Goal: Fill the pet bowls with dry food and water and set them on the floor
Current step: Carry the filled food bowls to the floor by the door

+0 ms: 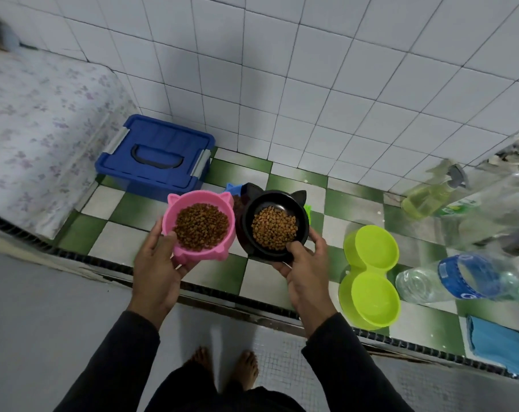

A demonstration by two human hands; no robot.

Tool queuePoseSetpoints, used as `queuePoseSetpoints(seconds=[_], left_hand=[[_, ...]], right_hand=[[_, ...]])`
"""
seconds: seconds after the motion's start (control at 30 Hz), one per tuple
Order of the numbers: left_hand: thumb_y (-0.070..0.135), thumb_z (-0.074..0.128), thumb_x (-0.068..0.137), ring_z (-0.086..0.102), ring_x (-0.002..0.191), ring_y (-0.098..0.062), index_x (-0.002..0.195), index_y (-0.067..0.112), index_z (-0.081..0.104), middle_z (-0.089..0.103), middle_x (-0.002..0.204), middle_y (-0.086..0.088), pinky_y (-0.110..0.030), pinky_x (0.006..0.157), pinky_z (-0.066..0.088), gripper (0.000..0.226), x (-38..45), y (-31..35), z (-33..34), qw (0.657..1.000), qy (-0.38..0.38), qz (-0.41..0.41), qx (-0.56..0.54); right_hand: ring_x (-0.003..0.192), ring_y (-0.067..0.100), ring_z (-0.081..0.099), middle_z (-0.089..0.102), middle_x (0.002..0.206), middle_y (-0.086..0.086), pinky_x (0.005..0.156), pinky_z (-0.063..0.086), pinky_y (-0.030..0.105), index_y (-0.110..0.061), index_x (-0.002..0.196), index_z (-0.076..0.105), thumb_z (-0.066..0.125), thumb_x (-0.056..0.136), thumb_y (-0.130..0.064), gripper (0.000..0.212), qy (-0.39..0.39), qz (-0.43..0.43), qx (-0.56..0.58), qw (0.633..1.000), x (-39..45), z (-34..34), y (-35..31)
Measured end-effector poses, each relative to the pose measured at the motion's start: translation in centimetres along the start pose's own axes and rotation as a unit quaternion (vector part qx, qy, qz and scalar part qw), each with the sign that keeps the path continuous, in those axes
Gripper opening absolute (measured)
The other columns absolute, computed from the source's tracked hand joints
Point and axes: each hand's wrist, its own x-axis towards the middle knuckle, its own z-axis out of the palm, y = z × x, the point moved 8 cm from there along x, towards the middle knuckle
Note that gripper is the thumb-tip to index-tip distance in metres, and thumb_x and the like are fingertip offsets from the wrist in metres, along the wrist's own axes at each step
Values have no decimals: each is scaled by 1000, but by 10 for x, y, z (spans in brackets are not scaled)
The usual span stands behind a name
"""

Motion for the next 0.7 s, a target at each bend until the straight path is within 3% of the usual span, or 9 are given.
queuePoseSetpoints(seconds=[0.17, 0.3, 0.4, 0.57, 0.7], left_hand=[[11, 52, 104, 70, 116, -28, 148, 34, 53, 69, 132, -1, -51, 89, 60, 50, -3, 20, -33, 999, 36, 18, -27], [13, 52, 105, 69, 116, -33, 145, 35, 56, 68, 134, -6, -55, 86, 59, 46, -3, 41, -66, 996, 68, 28, -57], [13, 51, 106, 72, 110, -29, 147, 32, 54, 70, 130, -4, -47, 76, 63, 46, -5, 64, -93, 991, 98, 40, -86], [15, 50, 107, 70, 115, -27, 147, 30, 55, 73, 125, 3, -53, 90, 60, 43, -12, 112, -148, 983, 129, 65, -109], [16, 51, 107, 72, 114, -24, 147, 33, 55, 73, 125, 3, -52, 89, 61, 43, -16, 154, -201, 976, 156, 86, -127]], right_hand=[[106, 33, 70, 64, 125, 14, 73, 63, 51, -22, 142, 47, 58, 95, 5, 55, -36, -3, -16, 999, -11, 40, 0], [105, 30, 70, 63, 122, 11, 65, 62, 42, -18, 139, 49, 57, 95, 5, 50, -62, -6, -23, 998, -28, 81, 1], [99, 28, 71, 64, 122, 13, 60, 61, 38, -19, 133, 51, 56, 95, 7, 46, -76, -8, -24, 997, -42, 117, 8], [95, 25, 73, 67, 116, 9, 63, 61, 39, -17, 132, 51, 57, 95, 5, 43, -115, -12, -38, 993, -73, 187, 28], [99, 28, 73, 68, 116, 12, 65, 61, 40, -21, 131, 48, 58, 96, 3, 43, -151, -5, -41, 988, -100, 247, 50]])
